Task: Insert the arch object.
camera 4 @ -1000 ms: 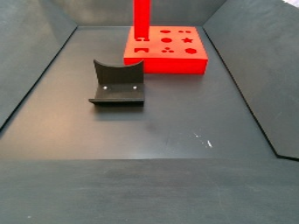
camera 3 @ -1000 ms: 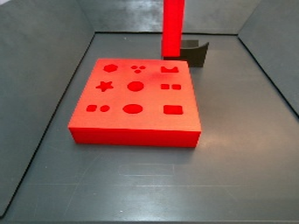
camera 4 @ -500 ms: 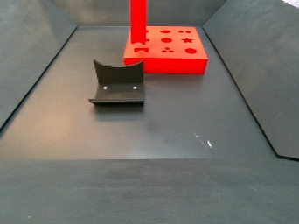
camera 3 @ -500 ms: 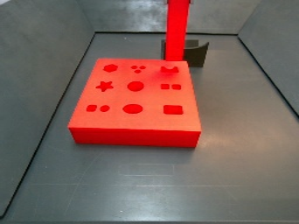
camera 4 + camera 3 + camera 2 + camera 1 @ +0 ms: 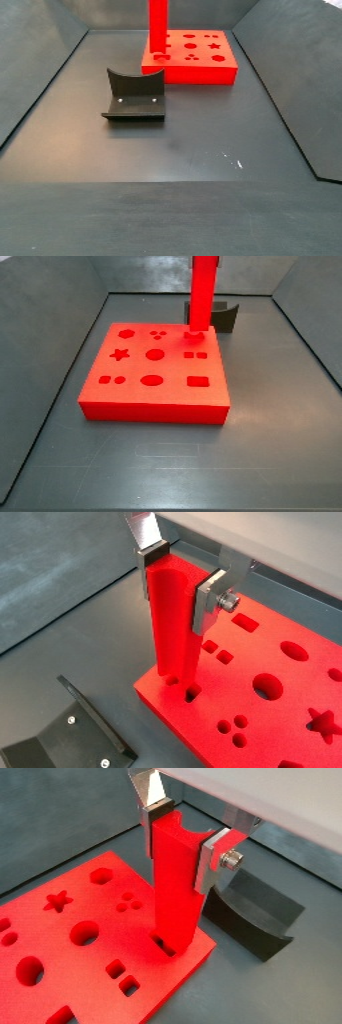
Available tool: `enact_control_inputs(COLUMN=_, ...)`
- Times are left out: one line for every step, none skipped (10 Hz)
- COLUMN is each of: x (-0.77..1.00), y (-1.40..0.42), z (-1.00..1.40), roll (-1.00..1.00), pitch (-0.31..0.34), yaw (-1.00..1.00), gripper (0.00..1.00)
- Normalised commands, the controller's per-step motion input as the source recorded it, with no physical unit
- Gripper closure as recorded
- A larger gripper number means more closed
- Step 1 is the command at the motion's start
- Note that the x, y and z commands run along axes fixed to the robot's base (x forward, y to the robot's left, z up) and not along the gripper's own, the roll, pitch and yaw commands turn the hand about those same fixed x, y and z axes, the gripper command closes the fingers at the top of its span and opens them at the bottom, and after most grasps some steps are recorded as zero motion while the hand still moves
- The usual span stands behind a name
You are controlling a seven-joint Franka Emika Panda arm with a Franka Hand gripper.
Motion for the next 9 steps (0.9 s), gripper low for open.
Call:
enact_control_inputs(x=0.00, y=-0.06, z=-0.09, roll=0.00, pitch=-0.020, yaw=0.23, gripper=1.00)
enact_control_inputs(x=0.00, y=-0.10, z=-0.07, roll=0.00, pitch=-0.016, yaw=0.12, gripper=1.00)
enact_control_inputs(x=0.00, y=-0.11, z=-0.10, roll=0.01, pitch=0.000, yaw=0.00, gripper=1.00)
enact_control_inputs(x=0.02, y=-0.10, z=-0.11, roll=0.02, pitch=0.000, yaw=-0.12, gripper=1.00)
enact_control_inputs(x=0.00, y=-0.08, z=-0.10, roll=0.02, pitch=0.000, yaw=-0.14, gripper=1.00)
enact_control_inputs(x=0.00, y=0.00, z=-0.12, roll=0.01, pitch=-0.003, yaw=-0.20, gripper=1.00)
enact_control_inputs(x=0.00, y=0.00, z=-0.12, roll=0.00, pitch=-0.003, yaw=-0.24, gripper=1.00)
enact_control_inputs(x=0.00, y=0.00, z=-0.10, roll=0.00, pitch=0.000, yaw=-0.21, gripper=1.00)
enact_control_inputs(x=-0.08, y=0.05, z=-0.08, roll=0.00, pitch=0.000, yaw=-0.18, gripper=1.00)
